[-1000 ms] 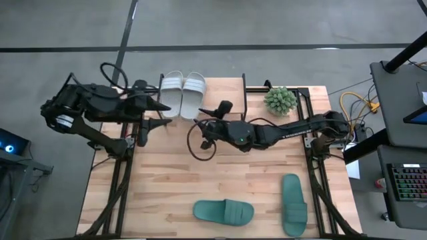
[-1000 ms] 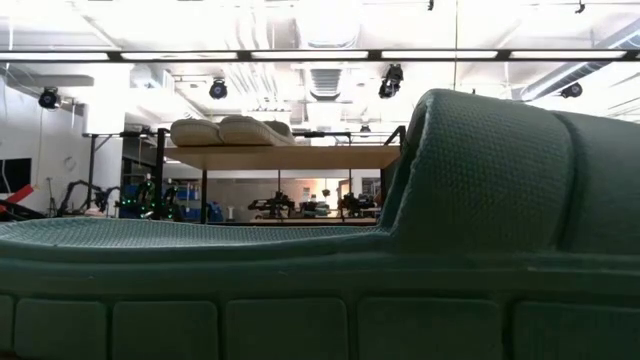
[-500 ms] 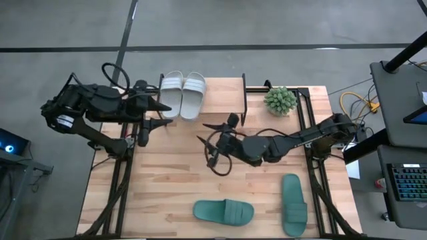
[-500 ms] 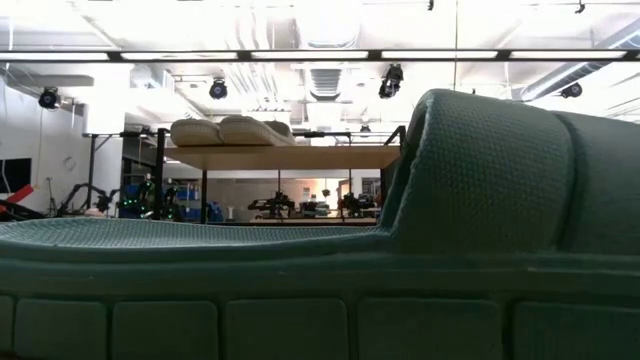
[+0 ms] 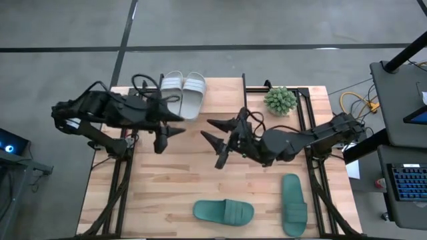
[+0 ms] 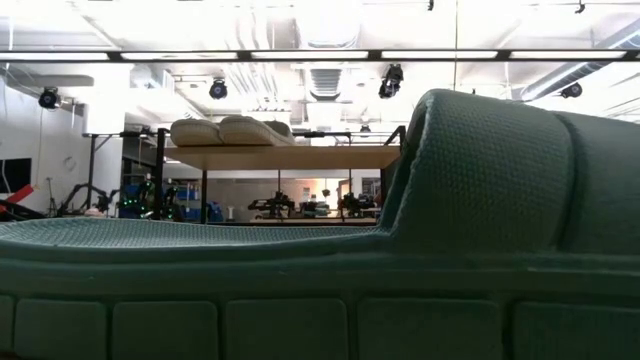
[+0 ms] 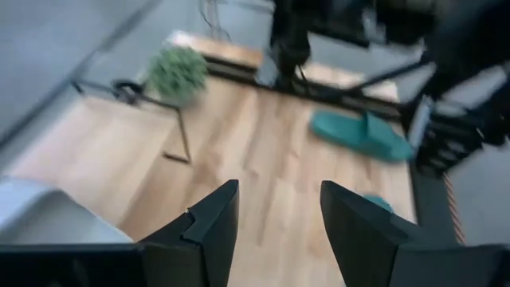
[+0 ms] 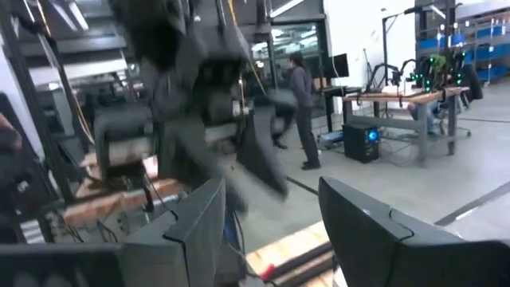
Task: Pick and place slides into the shelf
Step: Put the left green slipper on the shelf
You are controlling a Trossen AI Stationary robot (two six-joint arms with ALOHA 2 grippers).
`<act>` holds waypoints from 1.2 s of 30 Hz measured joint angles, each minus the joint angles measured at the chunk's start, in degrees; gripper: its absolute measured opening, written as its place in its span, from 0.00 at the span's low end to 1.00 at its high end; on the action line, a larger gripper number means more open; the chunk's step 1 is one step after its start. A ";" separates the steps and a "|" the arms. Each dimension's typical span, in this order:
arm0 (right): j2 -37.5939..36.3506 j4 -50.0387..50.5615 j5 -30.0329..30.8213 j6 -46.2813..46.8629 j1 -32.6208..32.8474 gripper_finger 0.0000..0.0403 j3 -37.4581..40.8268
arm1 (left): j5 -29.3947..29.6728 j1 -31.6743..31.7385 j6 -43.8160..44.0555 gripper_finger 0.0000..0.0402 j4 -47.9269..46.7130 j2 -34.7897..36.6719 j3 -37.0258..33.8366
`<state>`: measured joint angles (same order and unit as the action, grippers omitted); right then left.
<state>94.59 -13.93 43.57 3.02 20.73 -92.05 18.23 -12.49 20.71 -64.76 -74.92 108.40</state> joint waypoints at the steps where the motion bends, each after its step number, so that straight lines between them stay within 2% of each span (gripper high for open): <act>1: 0.00 0.00 0.00 -0.31 0.00 0.48 -0.63 | -1.69 0.00 0.03 0.41 -1.04 -0.38 -0.02; 6: 0.02 0.10 -0.04 -3.35 0.00 0.48 -2.81 | -3.94 -0.10 -0.04 0.41 -5.53 -1.76 -0.09; 14: 0.07 0.13 -0.07 -3.09 0.00 0.48 -5.27 | -5.33 -2.39 -0.08 0.41 -4.63 -1.43 -3.01; 19: 0.07 0.45 -0.21 3.10 0.00 0.48 -6.05 | -5.70 -4.93 -0.08 0.41 -4.74 -1.50 -4.00; 24: 0.07 0.73 -0.49 3.99 0.02 0.48 -5.91 | -5.68 -8.28 -0.87 0.41 -3.29 -1.50 -5.62; 32: 0.09 8.08 -4.80 10.16 0.02 0.48 -5.91 | -5.69 -15.36 -3.05 0.41 -1.02 -0.99 -11.93; 36: 0.09 11.30 -5.01 15.20 0.02 0.48 -5.93 | -5.57 -16.88 -3.28 0.41 0.34 -1.08 -14.77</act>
<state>94.67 -2.63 38.57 18.21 20.75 -97.97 12.67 -29.37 17.42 -64.42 -76.01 93.63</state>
